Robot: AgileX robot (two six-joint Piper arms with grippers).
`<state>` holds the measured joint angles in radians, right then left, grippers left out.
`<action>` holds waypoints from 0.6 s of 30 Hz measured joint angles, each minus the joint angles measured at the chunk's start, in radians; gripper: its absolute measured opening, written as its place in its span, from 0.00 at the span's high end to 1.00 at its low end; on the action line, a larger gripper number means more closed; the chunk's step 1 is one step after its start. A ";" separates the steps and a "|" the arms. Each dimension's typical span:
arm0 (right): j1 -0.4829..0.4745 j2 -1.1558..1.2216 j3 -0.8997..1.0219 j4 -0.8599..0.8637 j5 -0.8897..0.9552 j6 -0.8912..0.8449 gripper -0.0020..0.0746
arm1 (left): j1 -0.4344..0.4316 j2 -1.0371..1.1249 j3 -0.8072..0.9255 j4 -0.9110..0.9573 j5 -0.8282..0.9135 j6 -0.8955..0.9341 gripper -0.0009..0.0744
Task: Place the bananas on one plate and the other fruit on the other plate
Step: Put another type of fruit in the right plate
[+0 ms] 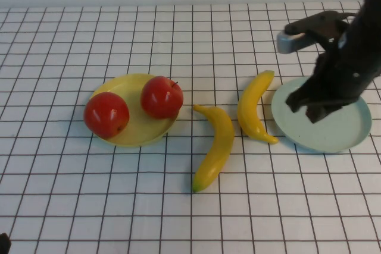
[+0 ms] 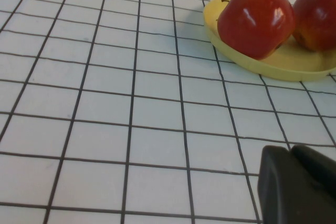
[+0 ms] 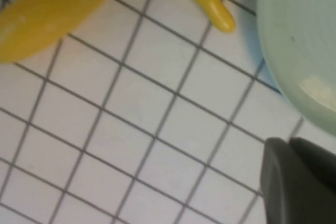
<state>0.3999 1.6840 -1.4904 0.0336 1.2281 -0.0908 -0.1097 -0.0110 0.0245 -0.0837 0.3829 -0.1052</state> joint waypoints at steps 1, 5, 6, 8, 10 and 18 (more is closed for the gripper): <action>0.009 0.046 -0.034 0.014 0.000 0.002 0.99 | 0.000 0.000 0.000 0.000 0.000 0.000 0.99; 0.045 0.191 -0.182 0.050 0.000 0.004 0.99 | 0.000 0.000 0.000 0.000 0.000 0.000 0.99; 0.051 0.217 -0.207 0.055 0.000 0.004 0.99 | 0.000 0.000 0.000 0.000 0.000 0.000 0.99; 0.060 0.277 -0.265 0.073 0.000 0.007 0.98 | 0.000 0.000 0.000 0.000 0.000 0.000 0.99; 0.065 0.323 -0.310 0.100 0.000 0.022 0.93 | 0.000 0.000 0.000 0.000 0.000 0.000 0.99; 0.075 0.422 -0.413 0.087 -0.014 0.065 0.37 | 0.000 0.000 0.000 0.000 0.000 0.000 0.99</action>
<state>0.4745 2.1055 -1.9035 0.1205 1.2142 -0.0256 -0.1097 -0.0110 0.0245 -0.0837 0.3829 -0.1052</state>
